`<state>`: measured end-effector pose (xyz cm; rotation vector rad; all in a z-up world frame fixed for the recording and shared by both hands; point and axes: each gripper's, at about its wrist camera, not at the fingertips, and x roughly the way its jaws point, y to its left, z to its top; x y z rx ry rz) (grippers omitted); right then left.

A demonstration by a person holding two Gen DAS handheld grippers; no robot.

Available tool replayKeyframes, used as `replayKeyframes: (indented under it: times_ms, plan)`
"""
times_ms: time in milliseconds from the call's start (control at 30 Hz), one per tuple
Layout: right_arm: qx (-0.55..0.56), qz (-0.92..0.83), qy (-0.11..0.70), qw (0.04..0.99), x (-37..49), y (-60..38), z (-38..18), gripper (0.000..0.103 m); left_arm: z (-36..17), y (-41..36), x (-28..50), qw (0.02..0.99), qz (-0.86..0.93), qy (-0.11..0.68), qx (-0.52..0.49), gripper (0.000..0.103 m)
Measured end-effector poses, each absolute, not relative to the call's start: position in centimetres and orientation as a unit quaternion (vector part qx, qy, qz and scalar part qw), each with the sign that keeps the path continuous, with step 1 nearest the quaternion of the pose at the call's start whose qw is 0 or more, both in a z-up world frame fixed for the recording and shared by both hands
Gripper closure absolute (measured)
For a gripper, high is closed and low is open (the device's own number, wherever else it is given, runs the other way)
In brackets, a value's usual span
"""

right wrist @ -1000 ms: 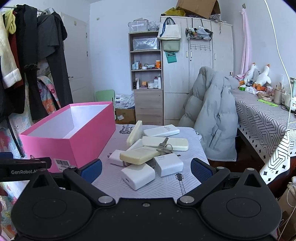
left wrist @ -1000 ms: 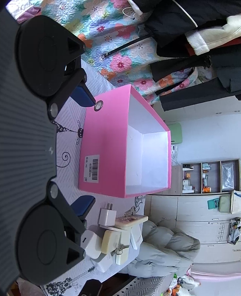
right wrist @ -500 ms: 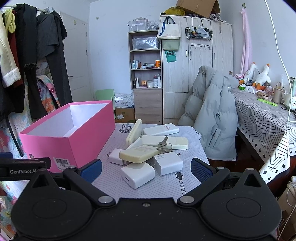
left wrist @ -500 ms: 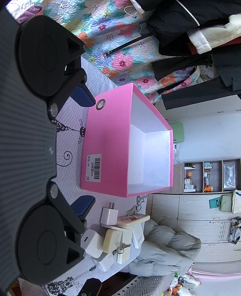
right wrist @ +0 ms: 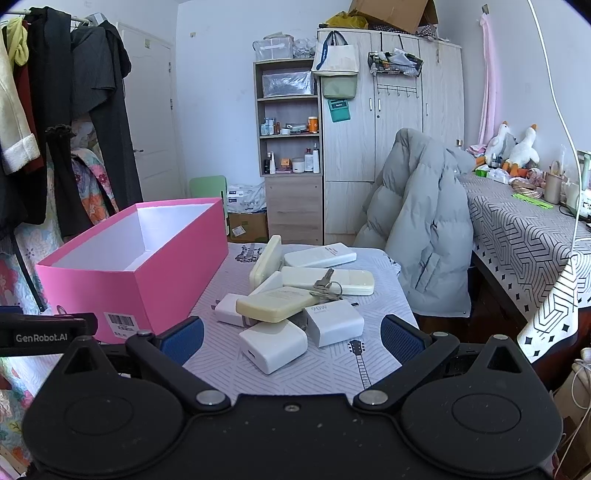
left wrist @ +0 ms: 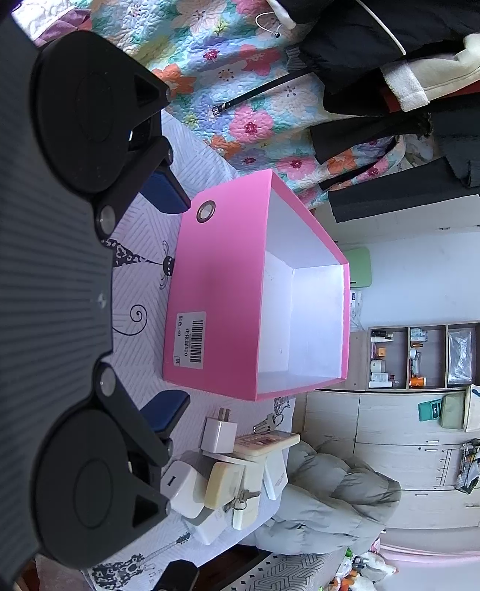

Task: Organize rigid objects

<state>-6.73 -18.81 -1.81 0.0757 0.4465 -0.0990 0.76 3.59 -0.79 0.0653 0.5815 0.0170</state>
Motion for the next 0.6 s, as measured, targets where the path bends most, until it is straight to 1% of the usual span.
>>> replayKeyframes:
  times_ms: [600]
  plan:
    - [0.040, -0.054, 0.224, 0.972, -6.63, -19.03, -1.92, 0.000, -0.97, 3.62, 0.75, 0.957, 0.007, 0.289, 0.033, 0.000]
